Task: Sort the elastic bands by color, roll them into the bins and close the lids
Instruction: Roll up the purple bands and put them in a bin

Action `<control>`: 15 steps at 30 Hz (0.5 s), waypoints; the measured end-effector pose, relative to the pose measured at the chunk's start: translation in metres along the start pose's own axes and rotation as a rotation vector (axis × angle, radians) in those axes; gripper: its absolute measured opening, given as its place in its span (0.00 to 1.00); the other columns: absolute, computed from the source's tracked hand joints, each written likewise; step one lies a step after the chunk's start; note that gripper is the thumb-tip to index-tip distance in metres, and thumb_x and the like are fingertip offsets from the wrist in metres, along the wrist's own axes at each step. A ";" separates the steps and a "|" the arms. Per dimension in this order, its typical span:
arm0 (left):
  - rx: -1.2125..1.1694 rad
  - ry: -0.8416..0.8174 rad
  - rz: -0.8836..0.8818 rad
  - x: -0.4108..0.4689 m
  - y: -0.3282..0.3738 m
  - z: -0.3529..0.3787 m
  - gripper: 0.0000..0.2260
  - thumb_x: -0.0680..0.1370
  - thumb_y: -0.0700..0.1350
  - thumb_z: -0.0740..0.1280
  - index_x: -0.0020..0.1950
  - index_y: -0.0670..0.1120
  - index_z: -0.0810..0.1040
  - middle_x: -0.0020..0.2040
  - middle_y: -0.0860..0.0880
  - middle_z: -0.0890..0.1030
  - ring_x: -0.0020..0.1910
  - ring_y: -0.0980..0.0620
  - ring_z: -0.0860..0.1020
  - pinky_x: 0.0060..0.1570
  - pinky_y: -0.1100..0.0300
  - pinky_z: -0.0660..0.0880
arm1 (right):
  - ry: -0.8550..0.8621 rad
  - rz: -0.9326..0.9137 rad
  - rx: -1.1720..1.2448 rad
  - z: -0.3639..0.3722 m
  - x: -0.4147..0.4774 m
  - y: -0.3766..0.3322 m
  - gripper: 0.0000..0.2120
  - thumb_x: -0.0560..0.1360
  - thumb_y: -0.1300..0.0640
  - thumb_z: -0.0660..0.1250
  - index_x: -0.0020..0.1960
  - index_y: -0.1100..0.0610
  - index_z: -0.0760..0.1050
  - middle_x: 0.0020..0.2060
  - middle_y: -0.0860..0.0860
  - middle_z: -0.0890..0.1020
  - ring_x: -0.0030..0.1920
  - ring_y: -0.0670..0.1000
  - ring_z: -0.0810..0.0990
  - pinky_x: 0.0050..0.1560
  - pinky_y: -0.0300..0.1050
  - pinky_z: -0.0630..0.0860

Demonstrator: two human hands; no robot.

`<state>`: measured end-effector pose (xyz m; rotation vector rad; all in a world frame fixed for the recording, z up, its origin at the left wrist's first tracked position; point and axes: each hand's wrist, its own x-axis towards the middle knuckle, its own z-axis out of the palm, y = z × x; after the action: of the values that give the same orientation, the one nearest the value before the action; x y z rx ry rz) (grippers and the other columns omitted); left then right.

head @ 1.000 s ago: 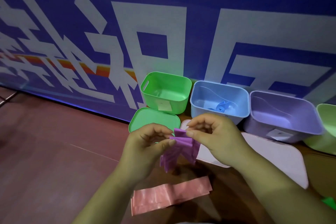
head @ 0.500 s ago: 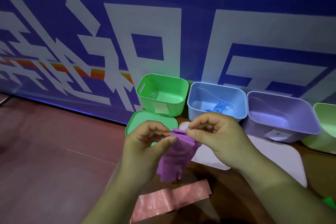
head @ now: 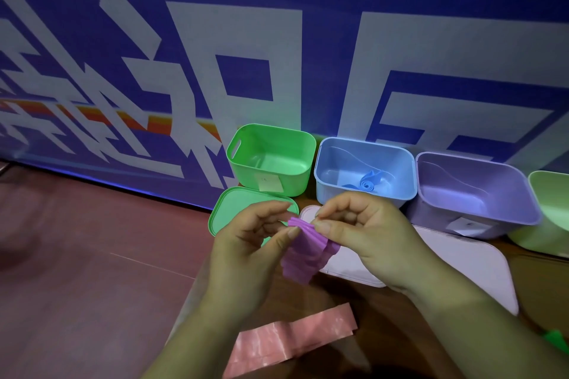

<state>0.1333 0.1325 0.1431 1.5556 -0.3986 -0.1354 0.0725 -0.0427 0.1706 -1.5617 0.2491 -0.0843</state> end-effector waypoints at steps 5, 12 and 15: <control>-0.044 0.046 -0.020 -0.002 -0.001 0.002 0.12 0.70 0.31 0.74 0.44 0.48 0.82 0.40 0.47 0.84 0.40 0.49 0.82 0.44 0.59 0.80 | -0.066 0.030 0.070 -0.002 -0.003 0.002 0.11 0.71 0.72 0.71 0.47 0.58 0.81 0.42 0.54 0.87 0.43 0.49 0.84 0.47 0.39 0.80; -0.118 0.083 -0.069 -0.002 0.001 0.005 0.09 0.71 0.27 0.71 0.45 0.39 0.79 0.37 0.49 0.84 0.38 0.54 0.81 0.41 0.64 0.79 | -0.095 0.043 0.028 -0.003 -0.005 0.008 0.21 0.68 0.80 0.70 0.52 0.57 0.80 0.48 0.52 0.86 0.47 0.49 0.85 0.50 0.41 0.81; -0.129 0.076 -0.068 -0.002 -0.001 0.004 0.09 0.70 0.28 0.72 0.45 0.39 0.79 0.38 0.48 0.83 0.38 0.52 0.81 0.41 0.63 0.79 | -0.040 0.065 0.045 -0.004 -0.003 0.009 0.19 0.69 0.79 0.69 0.51 0.58 0.80 0.50 0.53 0.86 0.49 0.52 0.85 0.52 0.45 0.82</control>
<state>0.1301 0.1299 0.1419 1.4426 -0.2722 -0.1513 0.0675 -0.0463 0.1617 -1.5079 0.2646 -0.0084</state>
